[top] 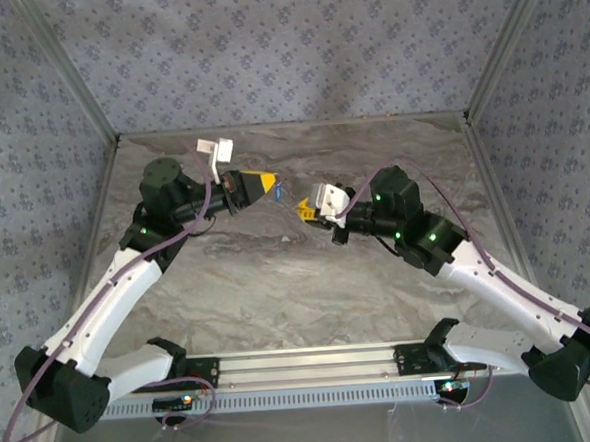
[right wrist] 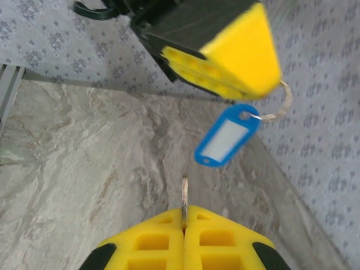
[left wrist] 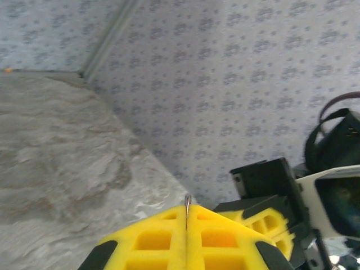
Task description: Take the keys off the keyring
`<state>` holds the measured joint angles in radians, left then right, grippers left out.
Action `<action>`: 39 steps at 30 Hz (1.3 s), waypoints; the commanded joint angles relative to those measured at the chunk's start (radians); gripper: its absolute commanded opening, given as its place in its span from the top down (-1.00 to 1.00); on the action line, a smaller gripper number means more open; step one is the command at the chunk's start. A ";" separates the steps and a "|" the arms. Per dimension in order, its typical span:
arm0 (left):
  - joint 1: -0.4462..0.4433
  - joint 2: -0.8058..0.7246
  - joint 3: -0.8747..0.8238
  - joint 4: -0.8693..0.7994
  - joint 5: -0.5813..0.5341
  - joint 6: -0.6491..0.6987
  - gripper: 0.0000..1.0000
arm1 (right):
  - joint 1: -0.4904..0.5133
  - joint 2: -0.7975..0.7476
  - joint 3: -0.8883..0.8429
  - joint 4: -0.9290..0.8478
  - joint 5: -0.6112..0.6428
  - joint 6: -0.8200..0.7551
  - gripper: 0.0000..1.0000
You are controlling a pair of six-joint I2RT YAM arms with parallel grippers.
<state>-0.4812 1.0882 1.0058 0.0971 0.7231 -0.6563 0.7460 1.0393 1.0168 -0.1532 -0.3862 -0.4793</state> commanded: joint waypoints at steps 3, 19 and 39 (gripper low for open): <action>0.003 -0.051 -0.122 -0.108 -0.171 0.122 0.99 | -0.017 -0.073 -0.097 0.042 0.068 0.151 1.00; 0.018 0.151 -0.281 -0.152 -0.579 0.150 0.97 | -0.196 -0.036 -0.345 0.248 0.244 0.477 1.00; 0.049 0.058 -0.325 -0.254 -0.679 0.081 -0.18 | -0.297 0.431 -0.294 0.275 0.246 0.756 1.00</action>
<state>-0.4320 1.2263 0.7067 -0.1104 0.0433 -0.5514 0.4664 1.4006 0.6647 0.1230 -0.1371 0.1974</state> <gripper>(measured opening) 0.587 0.051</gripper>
